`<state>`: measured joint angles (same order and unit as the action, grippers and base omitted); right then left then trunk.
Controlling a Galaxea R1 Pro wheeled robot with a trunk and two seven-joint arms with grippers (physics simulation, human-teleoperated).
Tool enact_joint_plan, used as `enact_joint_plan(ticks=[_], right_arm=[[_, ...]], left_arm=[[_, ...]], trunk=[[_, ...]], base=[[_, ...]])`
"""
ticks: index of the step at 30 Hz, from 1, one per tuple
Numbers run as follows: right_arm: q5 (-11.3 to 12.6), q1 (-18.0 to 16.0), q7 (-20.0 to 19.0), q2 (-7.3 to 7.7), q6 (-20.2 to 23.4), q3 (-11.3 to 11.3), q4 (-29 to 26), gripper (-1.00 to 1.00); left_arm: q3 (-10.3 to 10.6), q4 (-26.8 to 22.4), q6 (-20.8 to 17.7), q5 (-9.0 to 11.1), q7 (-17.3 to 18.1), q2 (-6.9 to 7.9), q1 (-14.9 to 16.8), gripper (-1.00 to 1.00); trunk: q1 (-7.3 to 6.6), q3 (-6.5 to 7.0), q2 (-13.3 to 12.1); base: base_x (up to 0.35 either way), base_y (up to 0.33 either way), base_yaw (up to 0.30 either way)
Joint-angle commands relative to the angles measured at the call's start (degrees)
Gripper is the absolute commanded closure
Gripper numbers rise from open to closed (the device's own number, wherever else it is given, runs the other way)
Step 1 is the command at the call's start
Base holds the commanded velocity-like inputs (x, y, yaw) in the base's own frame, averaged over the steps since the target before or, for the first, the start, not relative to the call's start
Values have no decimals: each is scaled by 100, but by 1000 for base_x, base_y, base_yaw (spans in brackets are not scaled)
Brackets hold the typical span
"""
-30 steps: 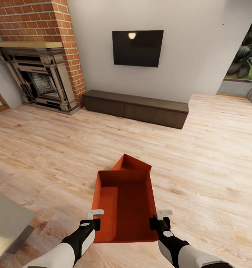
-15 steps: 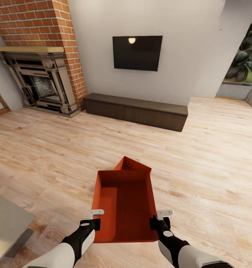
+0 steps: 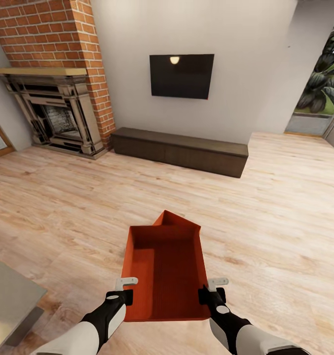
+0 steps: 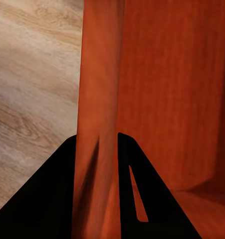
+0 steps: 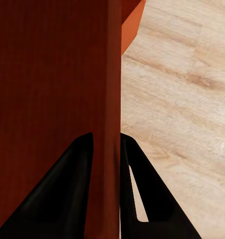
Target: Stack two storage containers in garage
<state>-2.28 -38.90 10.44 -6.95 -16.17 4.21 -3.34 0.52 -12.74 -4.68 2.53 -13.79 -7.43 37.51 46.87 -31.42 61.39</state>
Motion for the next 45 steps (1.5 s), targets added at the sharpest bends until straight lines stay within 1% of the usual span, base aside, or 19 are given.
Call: enact_joint_plan(ticks=[1,32,39,45], right_arm=[[1,-4,55,1,-26,-91,-9,100],[8,-4,55,1,-26,-96,-9,100],[8,-4,55,1,-26,-95,-9,100],[8,-4,54,3,-26,-96,-9,100]], left_arm=[[-202,-3,-37,99,-45,-4,2,100],[-196,4,-42,94,-45,-22,2,100],[-194,8,-42,90,-45,-22,2,100],[-196,9,-42,90,-45,-22,2,100]], trunk=[[0,5,3],[0,290,3],[-154,476,-278],[-285,592,-518]], base=[[0,0,0],[0,0,0],[0,0,0],[0,0,0]])
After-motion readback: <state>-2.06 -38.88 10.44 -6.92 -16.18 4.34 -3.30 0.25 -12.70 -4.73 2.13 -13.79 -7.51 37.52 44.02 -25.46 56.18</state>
